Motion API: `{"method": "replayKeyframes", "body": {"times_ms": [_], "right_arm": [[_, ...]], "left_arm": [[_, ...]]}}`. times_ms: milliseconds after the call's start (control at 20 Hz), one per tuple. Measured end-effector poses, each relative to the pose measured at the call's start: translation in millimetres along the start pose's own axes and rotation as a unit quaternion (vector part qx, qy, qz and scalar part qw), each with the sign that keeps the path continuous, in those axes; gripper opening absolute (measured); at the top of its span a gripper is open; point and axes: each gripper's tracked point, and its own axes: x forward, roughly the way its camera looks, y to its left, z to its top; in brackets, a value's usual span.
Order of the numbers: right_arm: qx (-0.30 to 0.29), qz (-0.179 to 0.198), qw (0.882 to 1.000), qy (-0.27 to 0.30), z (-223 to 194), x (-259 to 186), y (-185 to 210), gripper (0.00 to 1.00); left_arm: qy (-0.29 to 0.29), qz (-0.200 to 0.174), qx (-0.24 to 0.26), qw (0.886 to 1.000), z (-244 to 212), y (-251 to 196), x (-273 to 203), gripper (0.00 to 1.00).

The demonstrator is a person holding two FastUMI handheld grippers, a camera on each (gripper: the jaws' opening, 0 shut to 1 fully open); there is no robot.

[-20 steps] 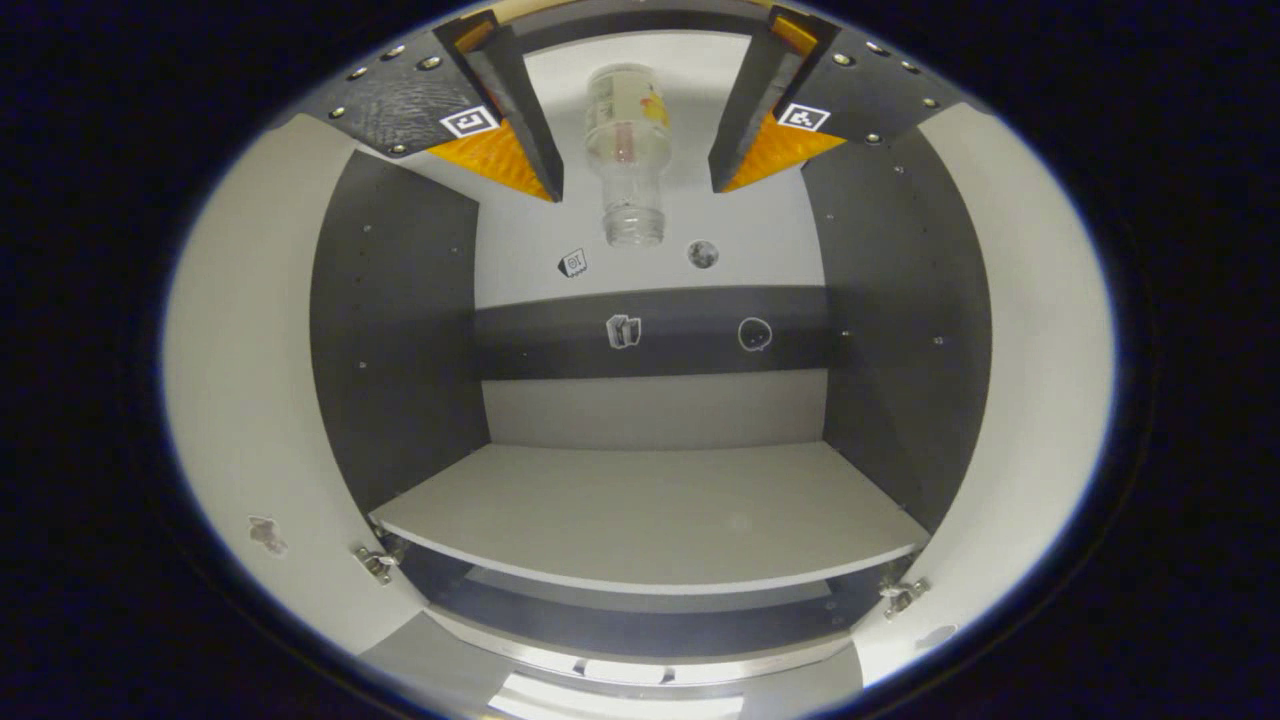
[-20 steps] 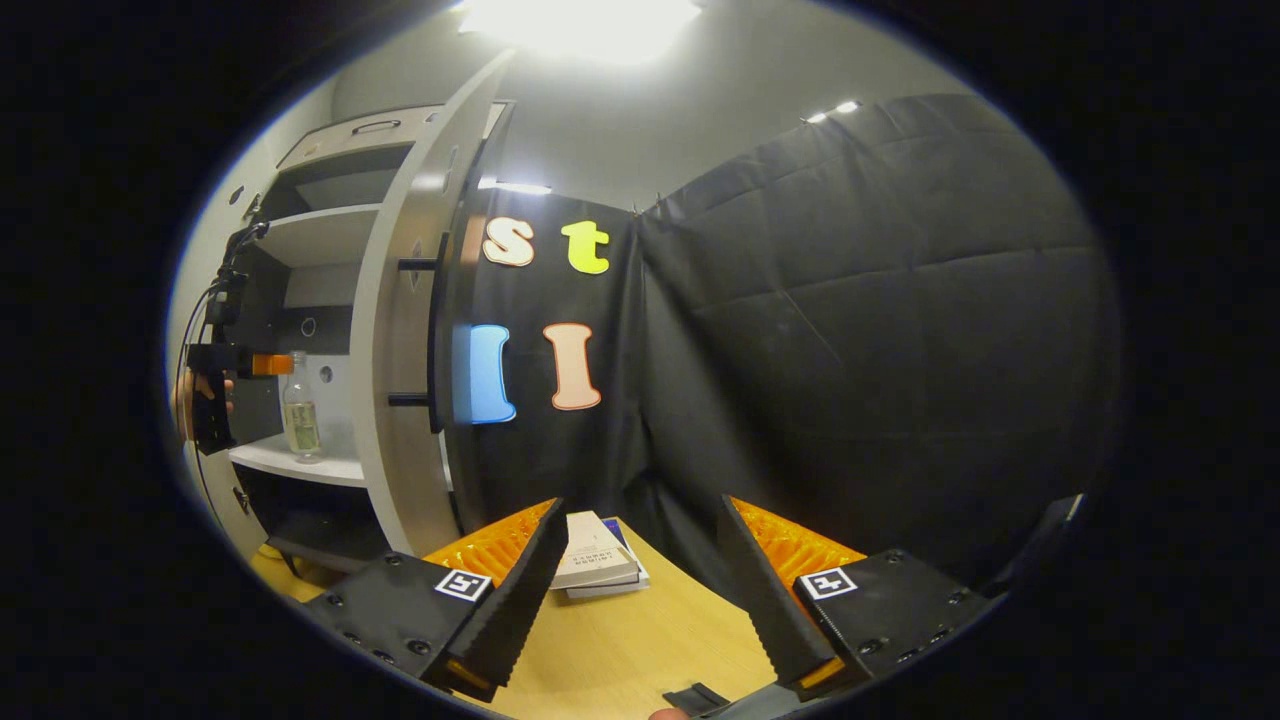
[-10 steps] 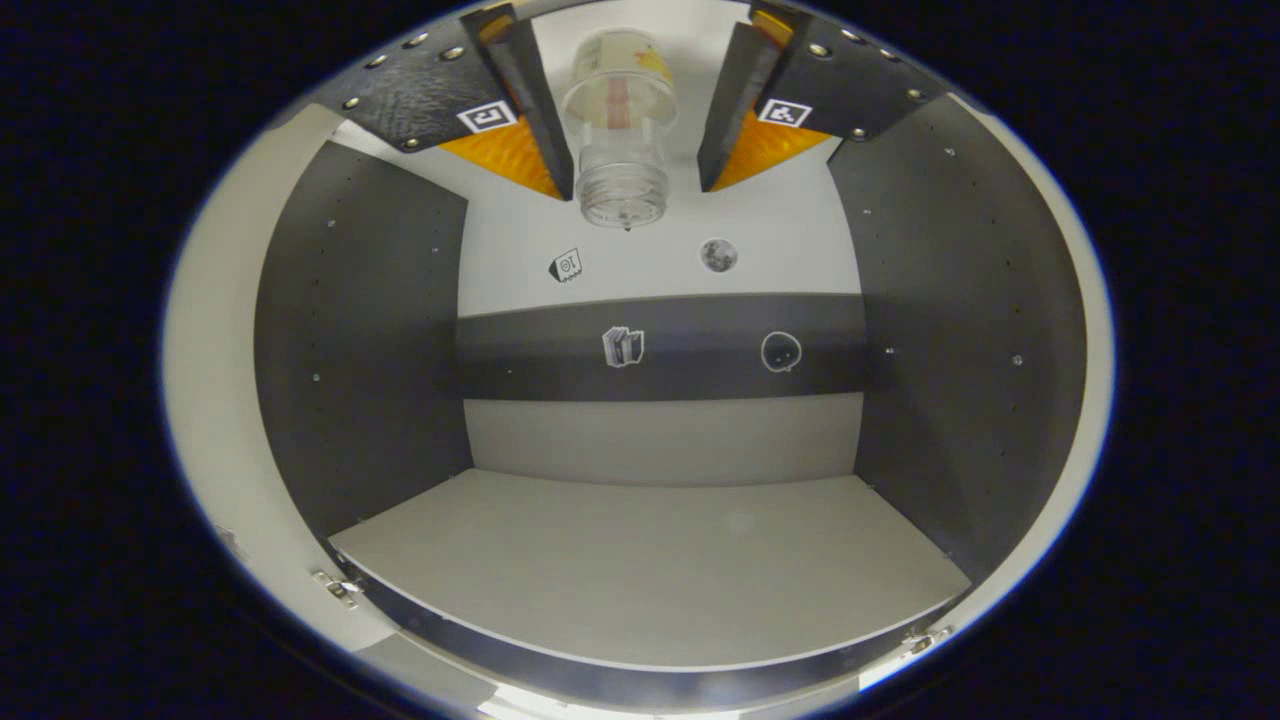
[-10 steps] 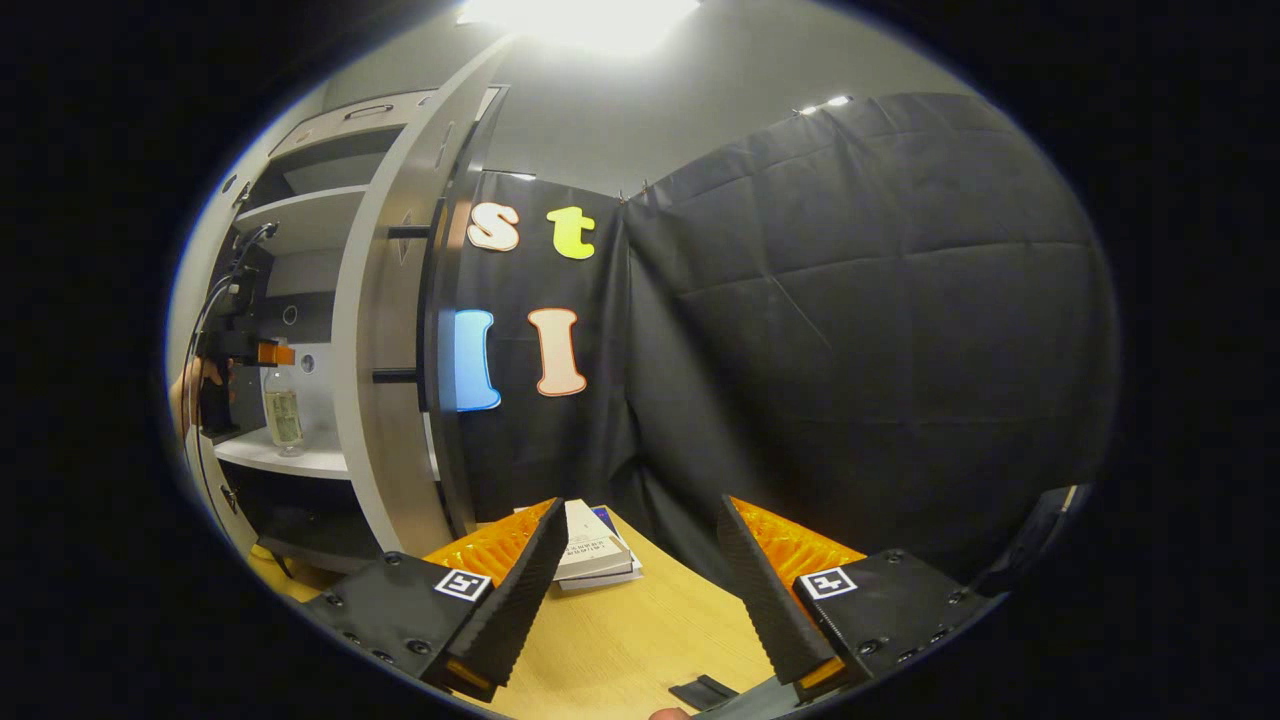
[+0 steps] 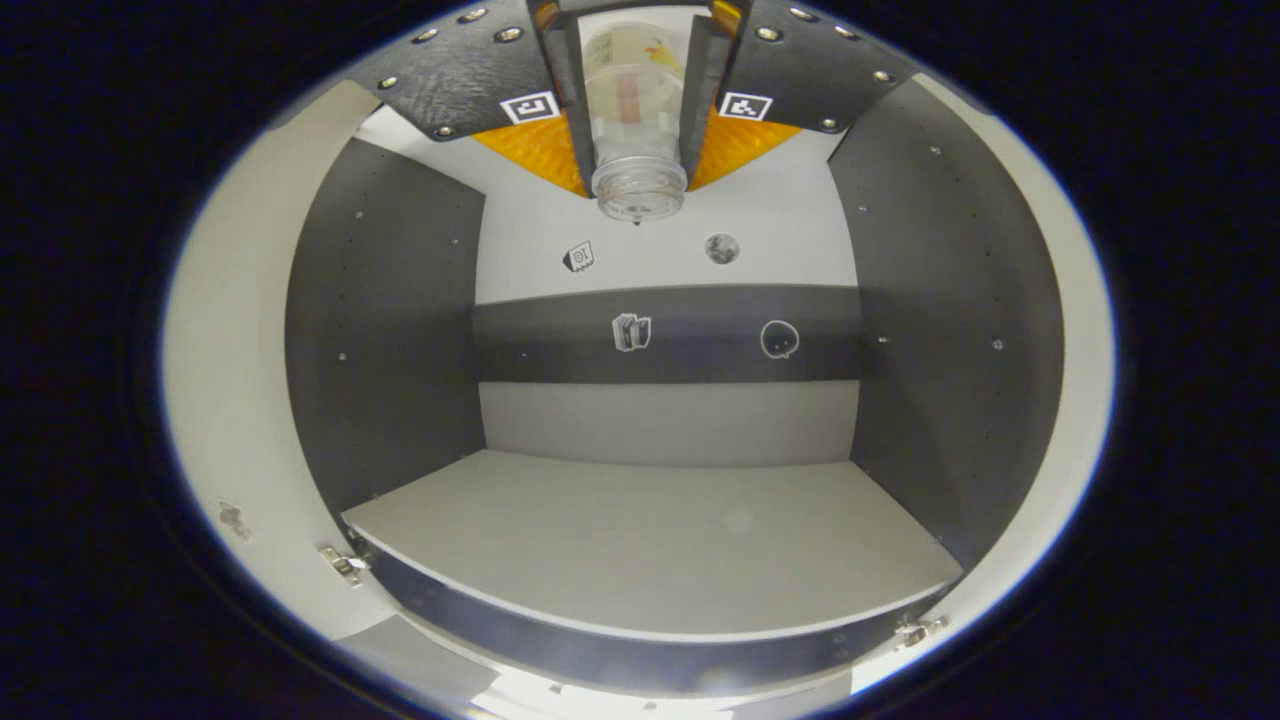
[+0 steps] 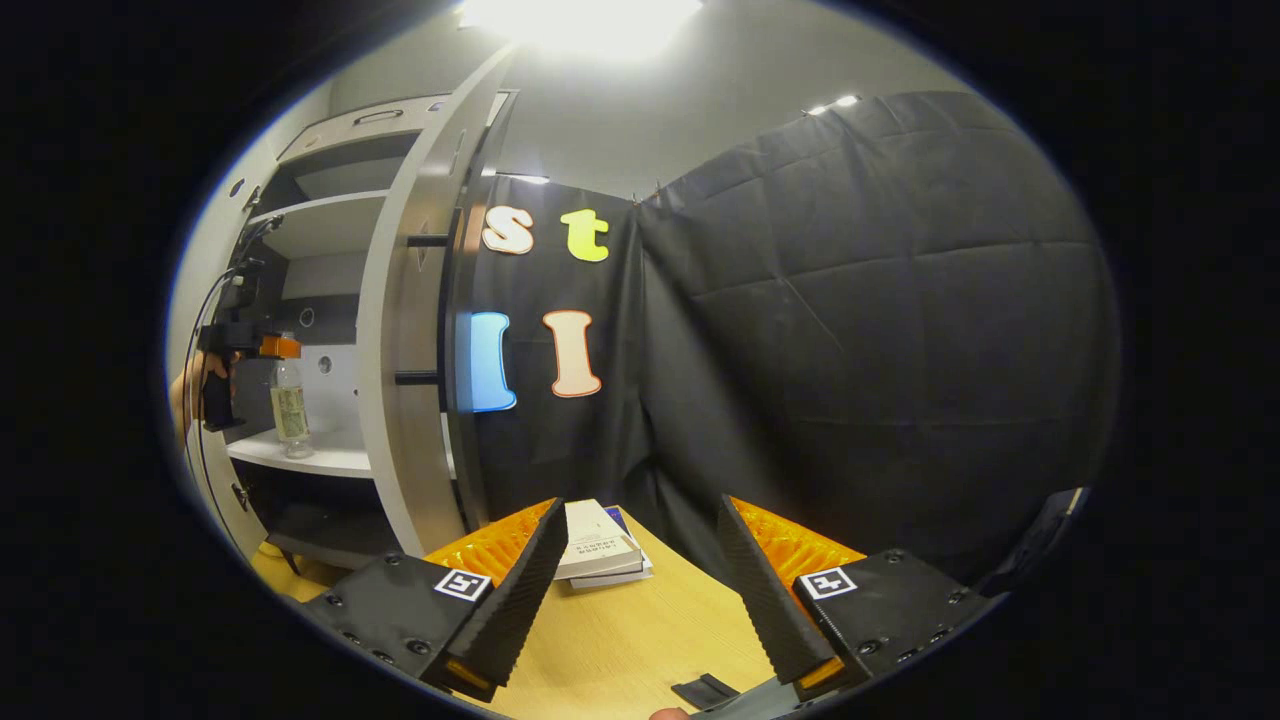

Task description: Grasp the bottle in the cabinet with the left hand and place it on the coaster, then close the right door with the right hand and the left door with the left hand.

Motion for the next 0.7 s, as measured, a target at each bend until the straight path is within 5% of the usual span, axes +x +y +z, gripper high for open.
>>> {"method": "replayKeyframes", "body": {"times_ms": [700], "right_arm": [[-0.003,0.078,0.997,-0.003,14,-2,5,0.96]], "left_arm": [[0.006,0.018,-0.006,1.0,-11,-14,-118,0.43]]}}
